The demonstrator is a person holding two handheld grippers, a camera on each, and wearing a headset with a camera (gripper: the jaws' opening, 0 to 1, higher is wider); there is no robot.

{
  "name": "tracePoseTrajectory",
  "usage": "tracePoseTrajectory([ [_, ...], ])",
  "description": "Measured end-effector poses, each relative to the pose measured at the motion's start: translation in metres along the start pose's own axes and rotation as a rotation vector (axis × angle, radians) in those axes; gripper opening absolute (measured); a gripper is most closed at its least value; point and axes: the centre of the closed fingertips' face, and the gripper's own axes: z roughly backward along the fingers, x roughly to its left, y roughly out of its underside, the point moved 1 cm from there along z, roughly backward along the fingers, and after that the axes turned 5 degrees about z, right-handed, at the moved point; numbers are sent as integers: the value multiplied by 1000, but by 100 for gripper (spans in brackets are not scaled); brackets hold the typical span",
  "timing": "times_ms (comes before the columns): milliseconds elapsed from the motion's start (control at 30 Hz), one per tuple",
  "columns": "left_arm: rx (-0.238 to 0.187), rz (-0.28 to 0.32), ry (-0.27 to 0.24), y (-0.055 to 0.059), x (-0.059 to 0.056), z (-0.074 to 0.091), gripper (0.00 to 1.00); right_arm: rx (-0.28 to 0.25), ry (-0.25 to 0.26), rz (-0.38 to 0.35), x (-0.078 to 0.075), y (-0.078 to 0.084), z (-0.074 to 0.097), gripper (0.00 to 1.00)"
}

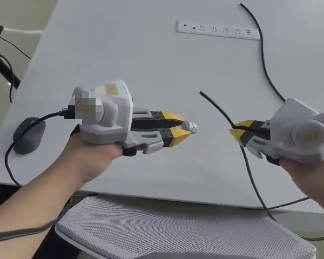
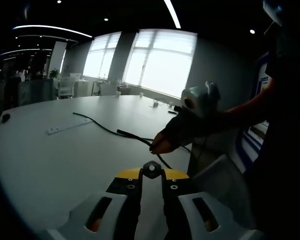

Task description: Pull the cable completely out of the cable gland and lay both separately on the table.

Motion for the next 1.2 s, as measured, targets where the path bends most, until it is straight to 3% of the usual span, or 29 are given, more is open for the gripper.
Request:
tracePoseTrajectory([
  [267,-4,10,-4,14,6,8,15,30,-11,50,3,-8,-13,0],
  [500,-7,22,-5,25,12,13,15,34,-13,75,4,-23,-23,0],
  [1200,-20,45,-4,52,25,28,15,58,-97,193,21,-63,-68,0],
])
